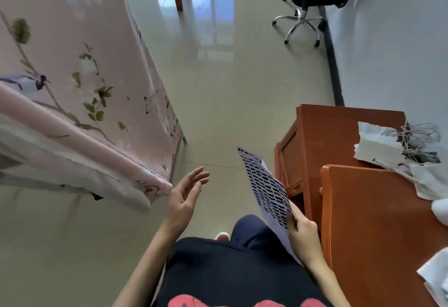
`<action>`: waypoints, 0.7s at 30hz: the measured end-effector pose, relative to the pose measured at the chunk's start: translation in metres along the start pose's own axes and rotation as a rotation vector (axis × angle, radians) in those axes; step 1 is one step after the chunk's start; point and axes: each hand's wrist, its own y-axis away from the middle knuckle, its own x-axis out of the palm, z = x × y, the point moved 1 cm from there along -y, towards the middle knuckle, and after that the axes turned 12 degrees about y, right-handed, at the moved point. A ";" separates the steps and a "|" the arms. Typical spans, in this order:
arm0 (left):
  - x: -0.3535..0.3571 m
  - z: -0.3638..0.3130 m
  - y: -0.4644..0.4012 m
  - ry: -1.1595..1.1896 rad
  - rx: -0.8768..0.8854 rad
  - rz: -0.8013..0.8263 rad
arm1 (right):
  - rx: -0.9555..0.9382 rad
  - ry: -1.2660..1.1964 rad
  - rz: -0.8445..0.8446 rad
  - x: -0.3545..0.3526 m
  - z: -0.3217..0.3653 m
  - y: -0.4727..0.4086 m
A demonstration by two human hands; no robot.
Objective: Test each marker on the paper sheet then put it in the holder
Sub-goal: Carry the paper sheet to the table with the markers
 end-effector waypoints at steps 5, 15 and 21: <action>0.021 -0.014 -0.108 -0.057 0.000 0.021 | 0.047 -0.014 -0.092 -0.018 0.009 -0.112; 0.076 -0.049 -0.321 -0.048 -0.016 -0.169 | -0.199 0.117 0.026 -0.078 0.095 -0.414; 0.081 -0.075 -0.436 -0.006 -0.034 -0.282 | -0.362 0.171 0.072 -0.090 0.168 -0.565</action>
